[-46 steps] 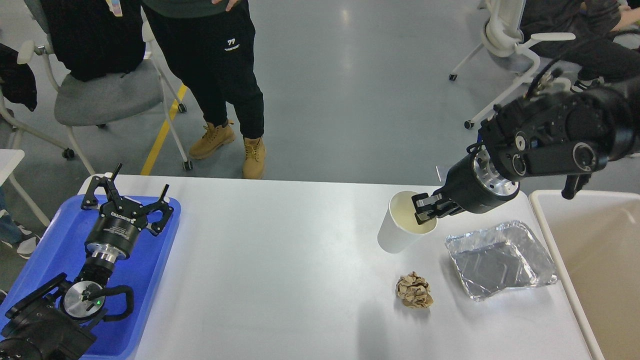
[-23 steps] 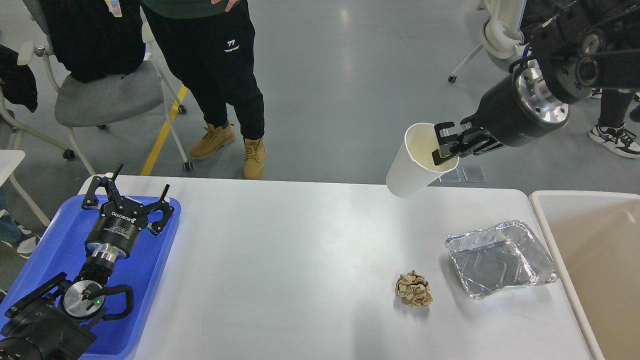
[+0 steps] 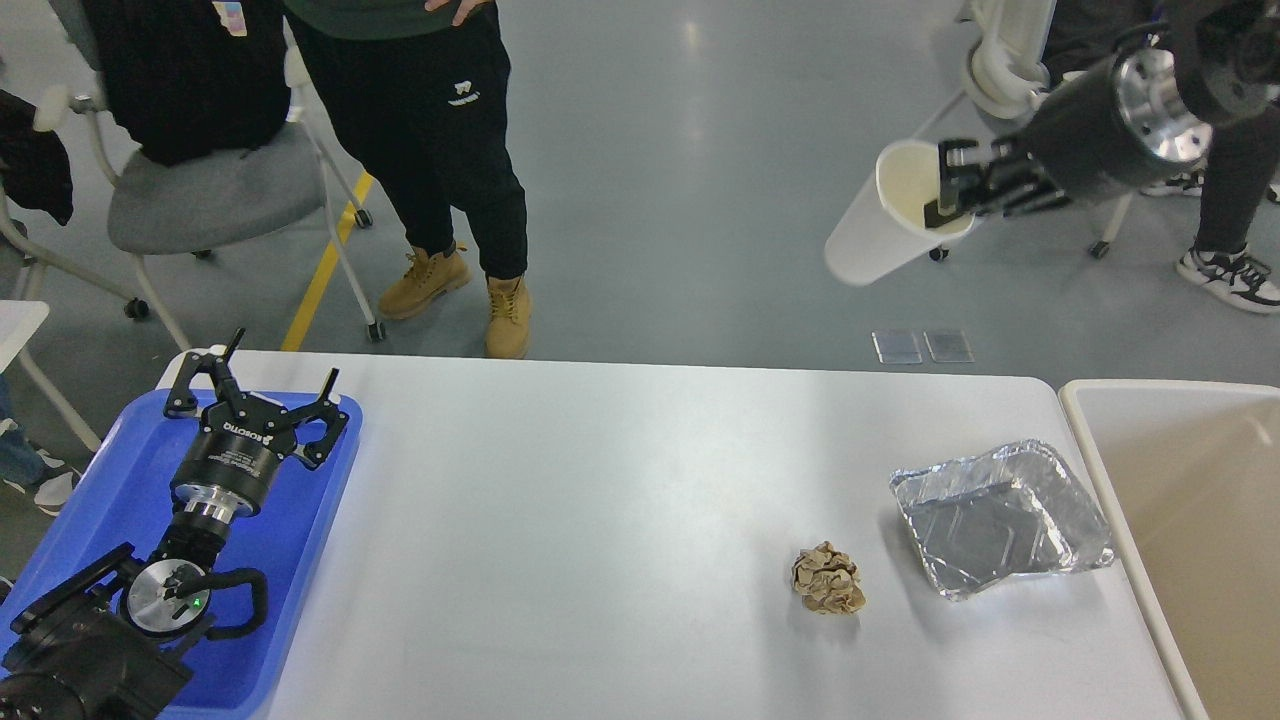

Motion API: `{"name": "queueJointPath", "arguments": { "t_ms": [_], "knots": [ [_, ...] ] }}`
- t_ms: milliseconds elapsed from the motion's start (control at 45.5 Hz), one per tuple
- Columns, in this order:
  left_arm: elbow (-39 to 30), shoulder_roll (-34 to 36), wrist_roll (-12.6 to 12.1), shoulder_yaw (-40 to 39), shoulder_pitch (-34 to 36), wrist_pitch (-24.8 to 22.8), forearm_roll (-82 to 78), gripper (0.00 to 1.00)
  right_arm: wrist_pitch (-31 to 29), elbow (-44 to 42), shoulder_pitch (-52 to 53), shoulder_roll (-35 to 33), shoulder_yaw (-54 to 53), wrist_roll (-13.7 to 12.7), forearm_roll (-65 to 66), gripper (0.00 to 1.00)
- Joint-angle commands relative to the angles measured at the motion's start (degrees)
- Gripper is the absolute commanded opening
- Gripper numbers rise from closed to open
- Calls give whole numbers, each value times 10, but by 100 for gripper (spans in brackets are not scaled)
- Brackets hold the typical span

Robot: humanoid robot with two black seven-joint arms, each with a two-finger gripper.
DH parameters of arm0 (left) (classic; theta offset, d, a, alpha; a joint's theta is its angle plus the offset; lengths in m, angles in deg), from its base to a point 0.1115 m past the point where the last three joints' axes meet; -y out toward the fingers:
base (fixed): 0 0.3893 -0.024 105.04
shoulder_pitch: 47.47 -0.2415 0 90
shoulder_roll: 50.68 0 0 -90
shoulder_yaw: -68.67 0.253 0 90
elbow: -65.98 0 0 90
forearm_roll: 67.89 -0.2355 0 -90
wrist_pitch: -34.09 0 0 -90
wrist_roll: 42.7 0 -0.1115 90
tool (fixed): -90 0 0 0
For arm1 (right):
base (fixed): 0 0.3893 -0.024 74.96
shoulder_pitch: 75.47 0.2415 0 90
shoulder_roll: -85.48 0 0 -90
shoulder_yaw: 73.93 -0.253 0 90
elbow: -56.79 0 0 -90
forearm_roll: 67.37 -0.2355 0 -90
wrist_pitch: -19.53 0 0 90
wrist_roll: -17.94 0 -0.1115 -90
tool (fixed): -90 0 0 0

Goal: Tidy desktop
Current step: 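Lift the cup with the right gripper and carry it toward the bin, then release the cup into the beige bin with the right gripper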

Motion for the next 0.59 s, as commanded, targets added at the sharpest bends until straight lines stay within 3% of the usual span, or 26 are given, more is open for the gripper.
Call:
{"name": "queueJointPath", "arguments": {
  "t_ms": [0,242,571],
  "knots": [
    [0,0,1,0,0,0,0,99,-2,-171,-104,-71,51,-5,-70,0],
    [-1,0,0,0,0,0,0,99,-2,-320,-217,-178,51,-14,-77,0],
    [0,0,0,0,0,0,0,99,10,-461,-424,-313,3,-61,-82,0]
  ]
}}
